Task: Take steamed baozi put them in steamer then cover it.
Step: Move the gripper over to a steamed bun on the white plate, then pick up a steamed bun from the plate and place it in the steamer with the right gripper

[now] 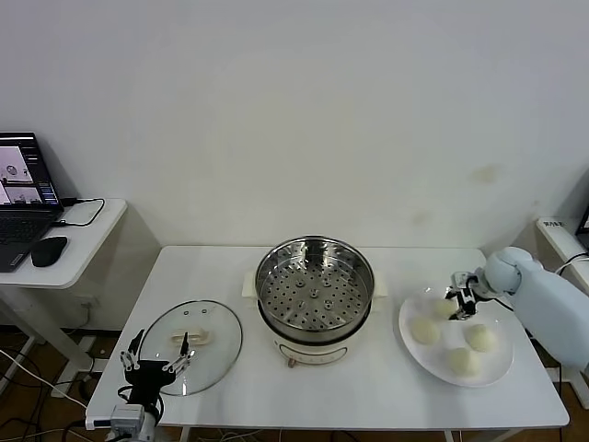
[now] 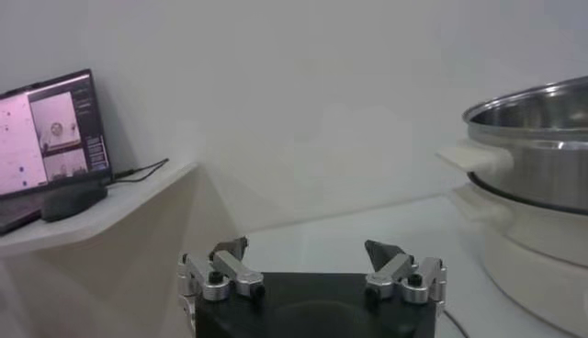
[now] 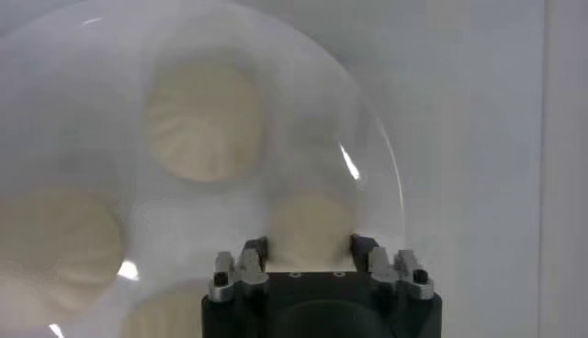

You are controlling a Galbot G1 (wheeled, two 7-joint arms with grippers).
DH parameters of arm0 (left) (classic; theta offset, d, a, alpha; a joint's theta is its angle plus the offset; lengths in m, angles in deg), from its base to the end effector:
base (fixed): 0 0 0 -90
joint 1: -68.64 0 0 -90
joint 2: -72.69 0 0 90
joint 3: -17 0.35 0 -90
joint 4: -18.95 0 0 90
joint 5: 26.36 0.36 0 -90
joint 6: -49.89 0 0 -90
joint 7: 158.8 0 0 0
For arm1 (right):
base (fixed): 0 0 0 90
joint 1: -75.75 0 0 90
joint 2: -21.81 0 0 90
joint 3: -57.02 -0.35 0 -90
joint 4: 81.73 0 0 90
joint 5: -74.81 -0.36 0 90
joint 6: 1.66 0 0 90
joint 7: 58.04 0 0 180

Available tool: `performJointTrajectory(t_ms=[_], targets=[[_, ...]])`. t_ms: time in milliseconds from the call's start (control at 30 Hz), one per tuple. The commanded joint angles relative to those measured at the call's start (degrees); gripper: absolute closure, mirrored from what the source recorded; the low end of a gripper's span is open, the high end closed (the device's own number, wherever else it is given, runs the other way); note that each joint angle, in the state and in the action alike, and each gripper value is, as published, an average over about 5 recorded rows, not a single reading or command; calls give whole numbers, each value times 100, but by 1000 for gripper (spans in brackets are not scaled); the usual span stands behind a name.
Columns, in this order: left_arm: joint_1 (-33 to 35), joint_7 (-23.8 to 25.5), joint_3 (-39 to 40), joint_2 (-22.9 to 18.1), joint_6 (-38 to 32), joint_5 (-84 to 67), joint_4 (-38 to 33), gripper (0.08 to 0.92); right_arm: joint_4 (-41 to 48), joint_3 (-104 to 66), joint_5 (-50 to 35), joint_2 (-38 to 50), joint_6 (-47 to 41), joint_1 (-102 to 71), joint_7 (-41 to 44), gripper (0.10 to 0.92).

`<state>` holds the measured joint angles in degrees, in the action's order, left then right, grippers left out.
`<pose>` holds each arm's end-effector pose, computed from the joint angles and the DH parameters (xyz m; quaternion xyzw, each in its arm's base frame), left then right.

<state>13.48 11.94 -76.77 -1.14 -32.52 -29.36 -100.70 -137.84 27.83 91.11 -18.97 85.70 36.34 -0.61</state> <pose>0.1652 0.0676 -0.3092 0.0408 -0.9870 -0.1214 0.0975 0.5231 -0.2466 -0.2412 0.4274 -0.5808 0.5556 0.4140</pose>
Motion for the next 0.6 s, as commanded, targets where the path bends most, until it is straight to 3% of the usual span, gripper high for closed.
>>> performJointTrajectory(t_ms=[33, 400, 600], targets=[[1, -2, -3, 2, 1, -6, 1, 177, -65, 54, -40, 49, 2, 26, 16, 534], [-22, 2, -14, 95, -1, -105, 42, 177, -1497, 1062, -1221, 984, -106, 1284, 24, 533], [-49, 2, 29, 117, 4, -205, 68, 177, -2051, 1992, -2019, 1047, -109, 2690, 17, 533]])
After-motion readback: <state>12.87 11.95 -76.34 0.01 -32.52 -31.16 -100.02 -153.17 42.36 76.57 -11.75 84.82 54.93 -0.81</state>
